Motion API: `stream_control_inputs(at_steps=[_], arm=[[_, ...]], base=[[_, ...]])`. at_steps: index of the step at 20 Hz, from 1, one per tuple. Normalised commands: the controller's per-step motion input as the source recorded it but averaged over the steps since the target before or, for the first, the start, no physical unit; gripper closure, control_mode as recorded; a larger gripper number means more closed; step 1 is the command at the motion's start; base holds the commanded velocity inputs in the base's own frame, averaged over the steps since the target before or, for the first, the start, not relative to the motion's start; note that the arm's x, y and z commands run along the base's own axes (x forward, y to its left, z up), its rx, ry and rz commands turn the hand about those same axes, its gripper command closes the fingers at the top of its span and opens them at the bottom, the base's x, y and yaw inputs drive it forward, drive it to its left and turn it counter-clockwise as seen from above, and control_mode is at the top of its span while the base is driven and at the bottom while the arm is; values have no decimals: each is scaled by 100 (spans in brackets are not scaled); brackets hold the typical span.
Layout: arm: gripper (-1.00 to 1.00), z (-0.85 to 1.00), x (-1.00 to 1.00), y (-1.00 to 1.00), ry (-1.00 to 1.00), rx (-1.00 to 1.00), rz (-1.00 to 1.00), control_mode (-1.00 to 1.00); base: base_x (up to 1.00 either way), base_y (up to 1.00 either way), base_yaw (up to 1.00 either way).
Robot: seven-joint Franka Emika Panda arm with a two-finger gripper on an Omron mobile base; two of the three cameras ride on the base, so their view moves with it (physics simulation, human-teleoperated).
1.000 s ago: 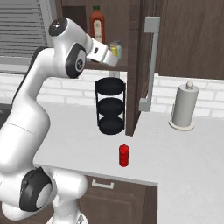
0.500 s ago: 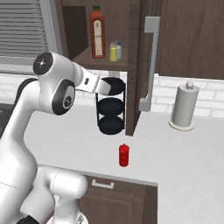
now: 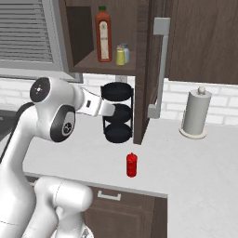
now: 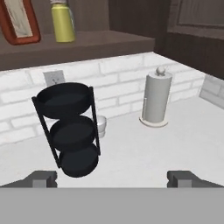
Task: Put the shaker and condiment bottle from the counter next to their counterparts in the cabinet.
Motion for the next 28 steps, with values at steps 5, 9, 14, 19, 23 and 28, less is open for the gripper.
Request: stream_control_inputs(at_steps=[5,9,14,19,23,28], arm=[[-100,-35,-18,0,4,0,0,-100],[-100,-30,-21,0,14,0,0,-100],[-100,-43,-21,0,20,0,0,-100],[-100,-31,-10,0,16,0,0,-100],[-100,-35,-6,0,8,0,0,-100],[-100,-40,-3,-4,8,0,0,-100]], base=[[0,0,0],[0,0,0],[0,0,0],[0,0,0],[0,0,0],[0,0,0]])
